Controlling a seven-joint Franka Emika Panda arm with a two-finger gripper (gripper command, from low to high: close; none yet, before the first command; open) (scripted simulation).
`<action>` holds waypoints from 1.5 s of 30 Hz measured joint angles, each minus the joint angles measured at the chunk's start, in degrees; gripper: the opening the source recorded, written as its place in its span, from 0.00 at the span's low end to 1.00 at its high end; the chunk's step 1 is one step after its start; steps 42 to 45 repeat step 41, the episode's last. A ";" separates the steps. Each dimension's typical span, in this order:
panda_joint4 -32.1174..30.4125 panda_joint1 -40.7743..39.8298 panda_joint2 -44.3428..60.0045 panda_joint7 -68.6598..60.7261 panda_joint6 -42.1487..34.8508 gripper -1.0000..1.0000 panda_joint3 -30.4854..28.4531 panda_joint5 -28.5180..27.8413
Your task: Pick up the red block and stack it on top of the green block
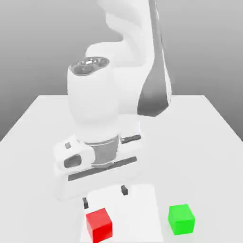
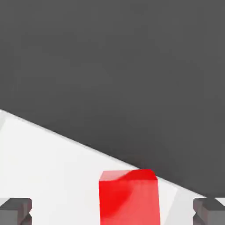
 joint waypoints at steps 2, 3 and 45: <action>0.39 -0.75 3.46 -1.42 2.69 0.50 0.97 1.29; 0.68 -1.46 5.27 -2.24 4.12 0.50 1.88 2.29; -1.61 8.17 2.37 -38.56 4.17 1.00 16.03 -9.13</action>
